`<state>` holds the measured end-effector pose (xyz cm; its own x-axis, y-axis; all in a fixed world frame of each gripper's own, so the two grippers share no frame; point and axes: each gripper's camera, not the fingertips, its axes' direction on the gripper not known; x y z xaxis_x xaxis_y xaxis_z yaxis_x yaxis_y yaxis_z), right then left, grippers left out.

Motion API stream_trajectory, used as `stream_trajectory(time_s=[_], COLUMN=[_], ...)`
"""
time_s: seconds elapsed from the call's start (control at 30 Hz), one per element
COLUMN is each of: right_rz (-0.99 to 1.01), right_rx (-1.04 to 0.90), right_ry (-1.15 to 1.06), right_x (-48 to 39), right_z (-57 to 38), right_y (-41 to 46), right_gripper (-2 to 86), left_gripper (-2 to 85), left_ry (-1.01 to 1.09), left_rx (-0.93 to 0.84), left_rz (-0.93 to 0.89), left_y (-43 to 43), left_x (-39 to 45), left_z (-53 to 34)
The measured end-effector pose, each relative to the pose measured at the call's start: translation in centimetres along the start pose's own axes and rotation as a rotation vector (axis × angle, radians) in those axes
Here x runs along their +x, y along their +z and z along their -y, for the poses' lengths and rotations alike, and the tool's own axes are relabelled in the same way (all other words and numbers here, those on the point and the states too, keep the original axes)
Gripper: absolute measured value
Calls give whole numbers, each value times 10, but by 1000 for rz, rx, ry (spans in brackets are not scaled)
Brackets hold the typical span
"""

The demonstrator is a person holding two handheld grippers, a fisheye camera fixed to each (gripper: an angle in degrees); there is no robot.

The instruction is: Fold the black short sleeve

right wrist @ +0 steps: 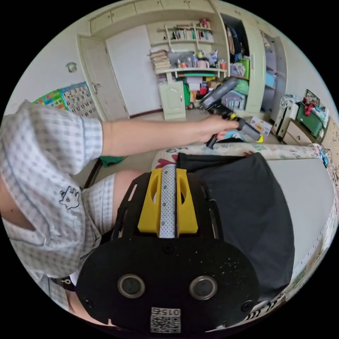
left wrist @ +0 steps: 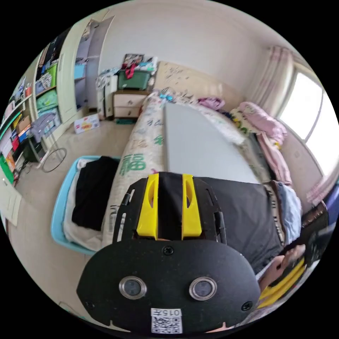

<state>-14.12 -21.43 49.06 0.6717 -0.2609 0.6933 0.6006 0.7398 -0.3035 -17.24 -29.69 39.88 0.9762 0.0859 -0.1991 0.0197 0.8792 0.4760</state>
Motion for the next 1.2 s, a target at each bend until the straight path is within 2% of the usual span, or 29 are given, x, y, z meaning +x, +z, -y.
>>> stream_trajectory(time_s=[0.1, 0.13, 0.23, 0.27, 0.37, 0.43, 0.57, 0.73, 0.97, 1.2], right_rz=[-152, -221, -372, -404, -461, -451, -376, -394, -634, -730], right_rx=[164, 220, 317, 330, 312, 289, 251, 191, 16, -118], right_ry=[193, 319, 688, 800, 998, 1048, 1056, 1048, 1023, 1043], right_x=[40, 60, 104, 116, 137, 148, 168, 186, 196, 209], right_z=[-40, -64, -129, -153, -193, -204, -204, -183, -140, -129], right_y=[-78, -105, -160, -175, -194, -196, -188, -172, -147, -130], right_gripper=[66, 68, 70, 72, 77, 83, 87, 85, 13, 1], left_gripper=[107, 104, 91, 90, 85, 84, 82, 74, 21, -3], left_ry=[181, 287, 551, 605, 743, 820, 879, 975, 972, 1007], left_rx=[145, 169, 72, 29, -110, -184, -218, -344, -407, -364], left_rz=[-255, -373, -636, -672, -630, -597, -565, -526, -480, -521], left_y=[-29, -34, -27, -19, 5, 17, 35, 53, 68, 67], left_x=[69, 102, 182, 209, 266, 292, 326, 357, 384, 404], left_z=[-23, -33, -60, -72, -103, -116, -133, -152, -164, -164])
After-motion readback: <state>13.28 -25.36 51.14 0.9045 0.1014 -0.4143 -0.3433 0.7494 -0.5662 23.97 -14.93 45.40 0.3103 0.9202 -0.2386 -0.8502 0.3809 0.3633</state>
